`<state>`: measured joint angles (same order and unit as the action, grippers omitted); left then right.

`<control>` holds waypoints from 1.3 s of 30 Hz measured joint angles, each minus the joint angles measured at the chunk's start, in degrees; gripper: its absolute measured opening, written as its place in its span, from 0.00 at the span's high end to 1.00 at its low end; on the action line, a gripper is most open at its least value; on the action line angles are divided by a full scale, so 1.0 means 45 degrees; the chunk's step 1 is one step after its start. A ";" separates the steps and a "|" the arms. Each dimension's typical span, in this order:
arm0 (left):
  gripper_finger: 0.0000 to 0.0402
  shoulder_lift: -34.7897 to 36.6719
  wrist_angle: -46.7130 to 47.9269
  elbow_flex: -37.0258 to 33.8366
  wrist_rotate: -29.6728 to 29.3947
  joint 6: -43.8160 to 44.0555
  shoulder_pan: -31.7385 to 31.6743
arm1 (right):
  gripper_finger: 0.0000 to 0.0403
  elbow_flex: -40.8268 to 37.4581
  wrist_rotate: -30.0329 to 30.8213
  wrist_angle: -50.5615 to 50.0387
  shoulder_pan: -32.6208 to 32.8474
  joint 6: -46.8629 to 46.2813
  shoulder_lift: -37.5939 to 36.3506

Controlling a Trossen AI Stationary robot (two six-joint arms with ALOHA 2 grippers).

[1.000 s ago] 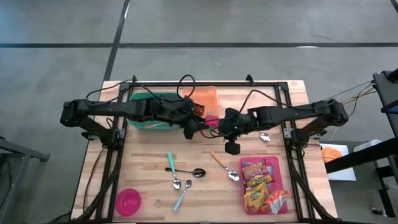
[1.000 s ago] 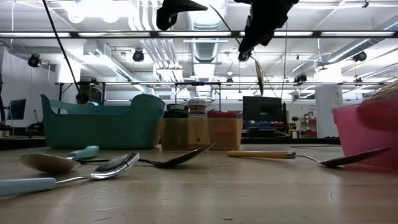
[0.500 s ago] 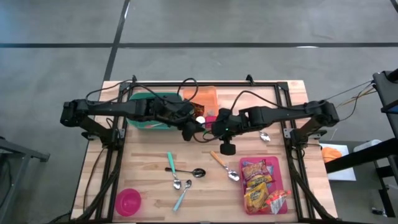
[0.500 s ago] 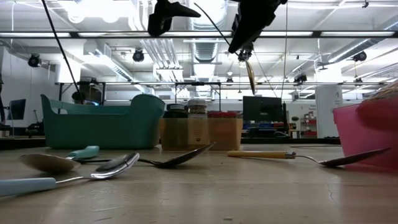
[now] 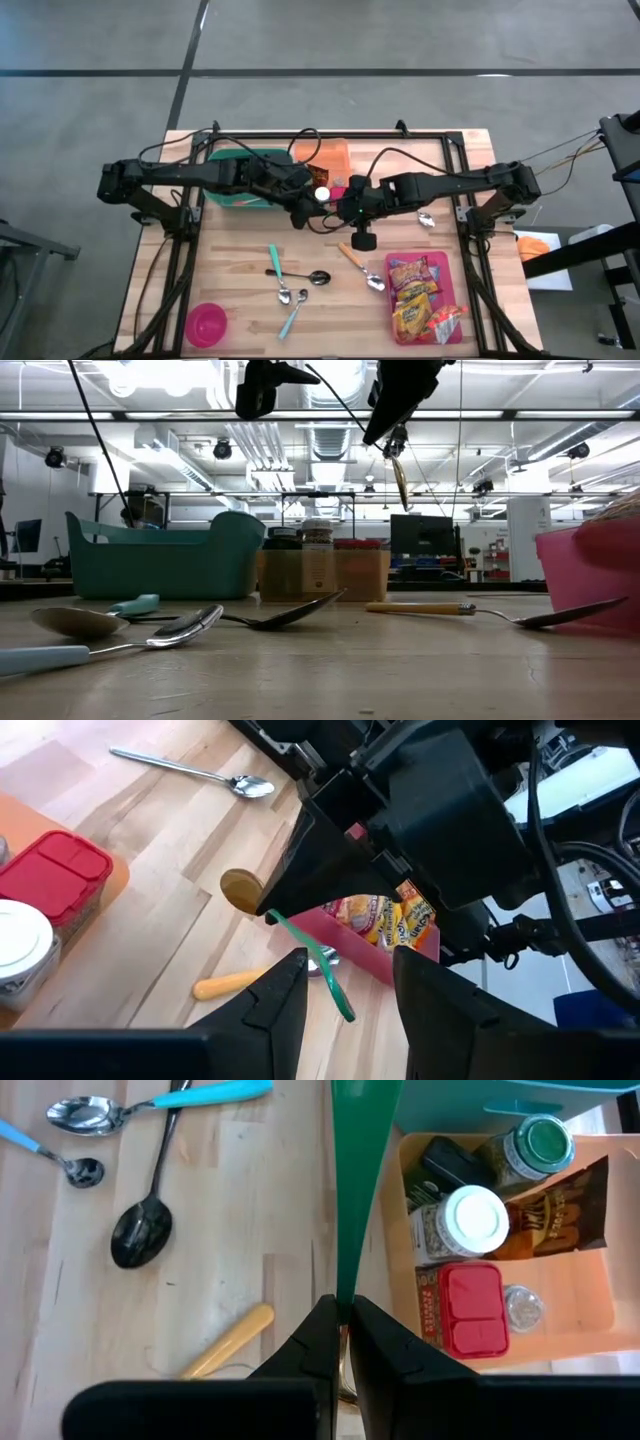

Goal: Pick & Place Food Item
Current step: Put the green spoon into the green bin

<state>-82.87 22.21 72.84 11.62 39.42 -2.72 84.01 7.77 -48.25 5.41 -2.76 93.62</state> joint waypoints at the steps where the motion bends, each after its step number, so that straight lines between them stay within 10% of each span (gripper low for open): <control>1: 0.63 0.0000 0.0038 0.0000 0.0000 0.0002 0.0000 | 0.97 0.0000 0.0000 0.0010 0.0000 0.0000 0.0000; 22: 0.63 -0.0097 0.0551 0.0000 0.0993 -0.0506 -0.0350 | 0.97 0.0000 -0.0066 0.0107 0.0391 0.0418 0.0044; 39: 0.84 -0.0419 0.0450 -0.0015 0.1982 0.0262 -0.0335 | 0.97 0.0000 0.0268 0.0306 0.0418 0.0325 0.0049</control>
<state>-84.76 24.23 72.77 20.54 40.60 -4.23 84.01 8.98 -46.87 7.29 -1.30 93.84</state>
